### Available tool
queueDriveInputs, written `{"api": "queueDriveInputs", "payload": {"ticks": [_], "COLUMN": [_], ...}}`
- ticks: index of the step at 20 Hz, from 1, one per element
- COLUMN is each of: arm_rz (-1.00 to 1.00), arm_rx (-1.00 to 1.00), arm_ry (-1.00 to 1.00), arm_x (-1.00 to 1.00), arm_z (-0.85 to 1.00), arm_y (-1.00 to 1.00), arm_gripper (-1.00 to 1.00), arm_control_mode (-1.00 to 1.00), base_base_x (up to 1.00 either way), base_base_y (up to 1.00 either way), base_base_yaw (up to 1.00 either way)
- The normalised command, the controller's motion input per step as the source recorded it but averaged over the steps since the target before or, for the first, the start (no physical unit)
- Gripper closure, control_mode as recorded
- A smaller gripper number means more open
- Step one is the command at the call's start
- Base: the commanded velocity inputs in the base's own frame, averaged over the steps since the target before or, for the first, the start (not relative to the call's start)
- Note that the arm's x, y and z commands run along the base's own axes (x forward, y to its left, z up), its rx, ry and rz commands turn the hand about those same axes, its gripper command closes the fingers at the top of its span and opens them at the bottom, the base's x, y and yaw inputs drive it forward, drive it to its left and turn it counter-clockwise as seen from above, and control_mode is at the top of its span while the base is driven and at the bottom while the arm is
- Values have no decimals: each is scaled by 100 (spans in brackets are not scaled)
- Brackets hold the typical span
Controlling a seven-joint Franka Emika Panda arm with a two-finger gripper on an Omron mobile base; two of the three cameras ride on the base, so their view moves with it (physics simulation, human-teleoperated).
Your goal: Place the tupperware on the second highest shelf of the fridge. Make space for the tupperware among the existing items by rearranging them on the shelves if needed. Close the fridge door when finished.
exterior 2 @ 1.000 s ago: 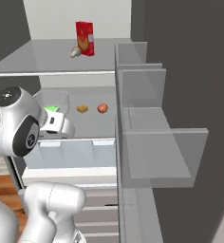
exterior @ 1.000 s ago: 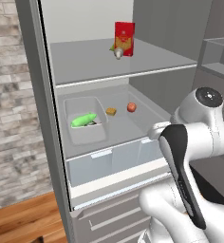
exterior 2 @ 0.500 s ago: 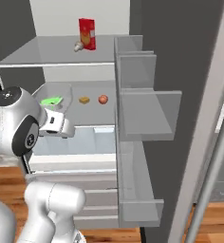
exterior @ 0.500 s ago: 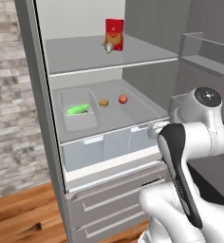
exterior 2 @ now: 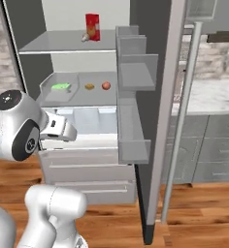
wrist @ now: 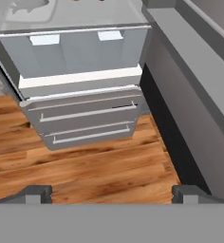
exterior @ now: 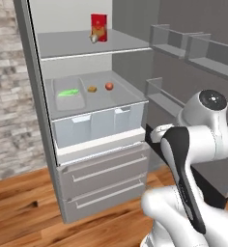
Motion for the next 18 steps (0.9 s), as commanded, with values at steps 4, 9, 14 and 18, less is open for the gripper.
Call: {"api": "queueDriveInputs", "payload": {"ticks": [4, 9, 14, 18], "arm_rz": [0, 0, 0, 0], "arm_rx": [0, 0, 0, 0], "arm_ry": [0, 0, 0, 0], "arm_x": [0, 0, 0, 0], "arm_z": [0, 0, 0, 0], "arm_y": [0, 0, 1, 0], "arm_gripper": [-100, -100, -100, -100], "arm_control_mode": [100, 100, -100, -100], "base_base_x": [-72, -31, 0, 0], "base_base_y": [13, 14, 4, 0], "base_base_yaw": [0, 0, 0, 0]}}
